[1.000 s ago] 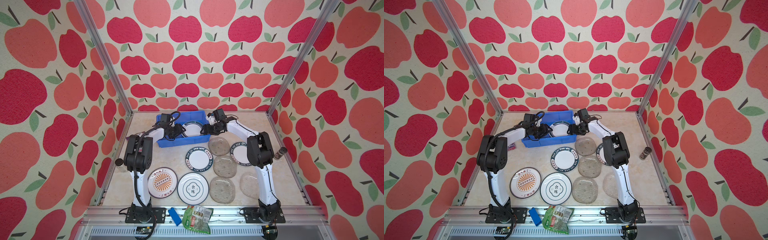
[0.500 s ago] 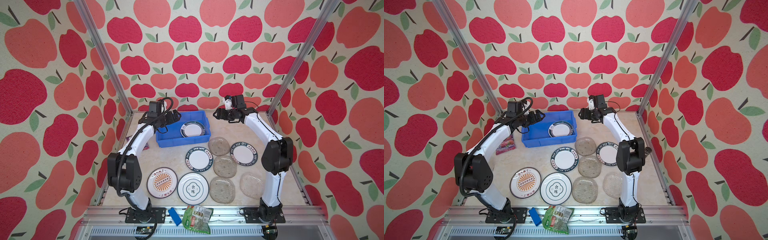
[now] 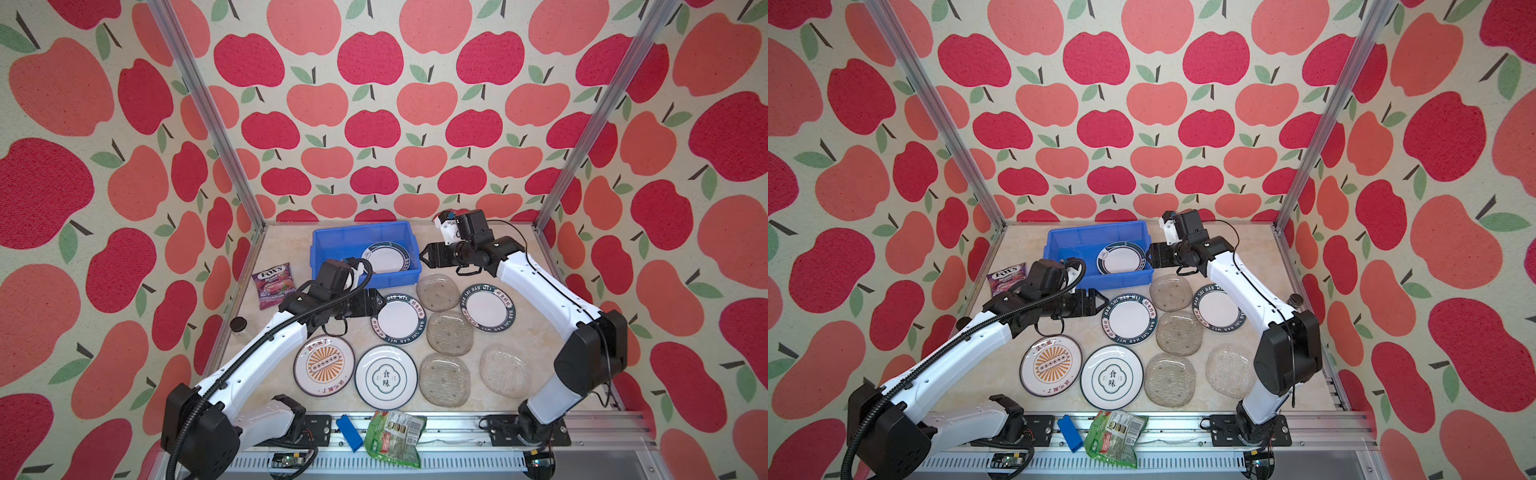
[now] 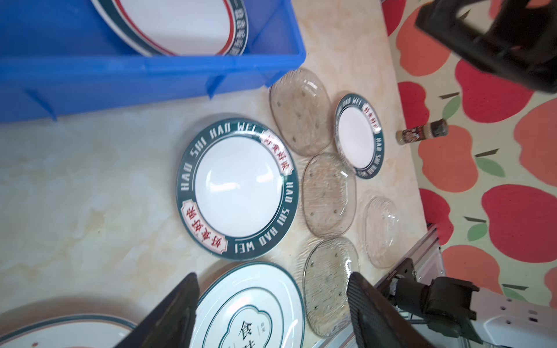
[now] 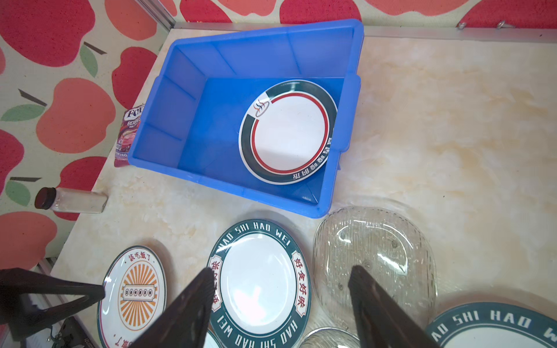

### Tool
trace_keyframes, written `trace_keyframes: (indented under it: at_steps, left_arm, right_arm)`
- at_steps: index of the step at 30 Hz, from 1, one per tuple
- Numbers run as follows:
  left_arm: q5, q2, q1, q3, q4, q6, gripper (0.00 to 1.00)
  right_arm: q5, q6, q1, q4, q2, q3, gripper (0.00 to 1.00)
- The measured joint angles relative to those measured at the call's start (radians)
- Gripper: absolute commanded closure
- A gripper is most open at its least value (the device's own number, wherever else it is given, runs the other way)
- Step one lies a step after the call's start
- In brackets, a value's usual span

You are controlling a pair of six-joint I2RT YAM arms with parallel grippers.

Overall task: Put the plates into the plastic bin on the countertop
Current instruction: 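Raise both grippers from the bin, moving the left toward the HAO SHI HAO WEI plate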

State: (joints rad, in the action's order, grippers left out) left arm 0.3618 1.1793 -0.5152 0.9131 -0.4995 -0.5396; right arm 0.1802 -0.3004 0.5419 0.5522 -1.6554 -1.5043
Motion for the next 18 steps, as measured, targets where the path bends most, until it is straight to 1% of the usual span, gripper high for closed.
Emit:
trace_keyframes:
  at_steps: [3, 7, 13, 18]
  left_arm:
    - [-0.008, 0.001, -0.005, -0.101, 0.035, -0.050, 0.29]
    - [-0.015, 0.036, -0.006, -0.167, 0.138, -0.097, 0.34]
    - [-0.006, 0.130, 0.021, -0.227, 0.329, -0.154, 0.49]
    - [0.011, 0.207, 0.060, -0.262, 0.447, -0.185, 0.54]
  right_arm:
    - [0.004, -0.005, 0.000, -0.003, -0.002, 0.029, 0.27]
    - [0.013, -0.013, 0.001, -0.014, -0.016, 0.043, 0.27]
    - [0.025, -0.019, 0.002, -0.031, -0.029, 0.057, 0.27]
    - [0.031, -0.021, 0.001, -0.040, -0.037, 0.065, 0.27]
